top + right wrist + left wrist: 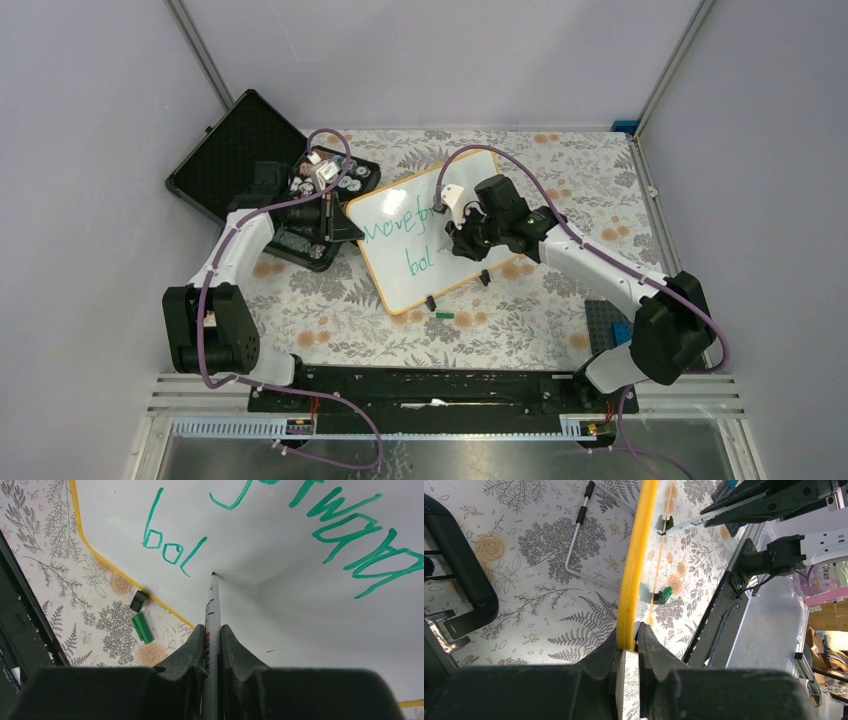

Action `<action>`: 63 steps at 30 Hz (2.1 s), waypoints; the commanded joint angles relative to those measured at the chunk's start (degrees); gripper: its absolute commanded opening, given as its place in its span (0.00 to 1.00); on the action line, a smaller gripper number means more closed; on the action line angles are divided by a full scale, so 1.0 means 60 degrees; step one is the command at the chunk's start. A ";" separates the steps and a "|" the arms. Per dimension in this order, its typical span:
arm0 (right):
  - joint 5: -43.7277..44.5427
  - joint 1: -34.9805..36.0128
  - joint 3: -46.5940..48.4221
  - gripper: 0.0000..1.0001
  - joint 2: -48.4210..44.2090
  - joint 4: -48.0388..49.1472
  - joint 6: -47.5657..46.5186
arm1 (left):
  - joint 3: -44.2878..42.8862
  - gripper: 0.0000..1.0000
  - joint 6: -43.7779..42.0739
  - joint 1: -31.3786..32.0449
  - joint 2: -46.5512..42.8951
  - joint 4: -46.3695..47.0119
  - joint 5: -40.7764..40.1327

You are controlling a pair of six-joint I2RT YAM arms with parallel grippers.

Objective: Write a sentence on the whiteboard

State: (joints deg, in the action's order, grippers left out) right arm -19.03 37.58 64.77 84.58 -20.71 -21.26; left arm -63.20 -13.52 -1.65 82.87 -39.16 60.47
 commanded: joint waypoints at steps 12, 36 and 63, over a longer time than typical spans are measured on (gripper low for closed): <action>-0.0352 0.0058 0.0585 0.00 0.0356 0.0280 0.0188 | 0.0127 0.00 -0.0779 0.0041 -0.0182 0.0555 -0.0928; -0.0059 0.0145 -0.0305 0.00 0.0047 0.0282 -0.0110 | 0.0110 0.00 -0.0780 0.0041 -0.0160 0.0551 -0.0923; 0.0258 -0.0247 0.0812 0.00 0.0265 0.0101 -0.0163 | 0.0052 0.00 -0.0779 0.0037 -0.0134 0.0550 -0.0897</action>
State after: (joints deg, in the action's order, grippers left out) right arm -20.36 36.95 66.17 86.11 -22.04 -21.39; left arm -63.18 -13.54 -1.65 82.87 -39.13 60.47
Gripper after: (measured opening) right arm 0.175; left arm 0.112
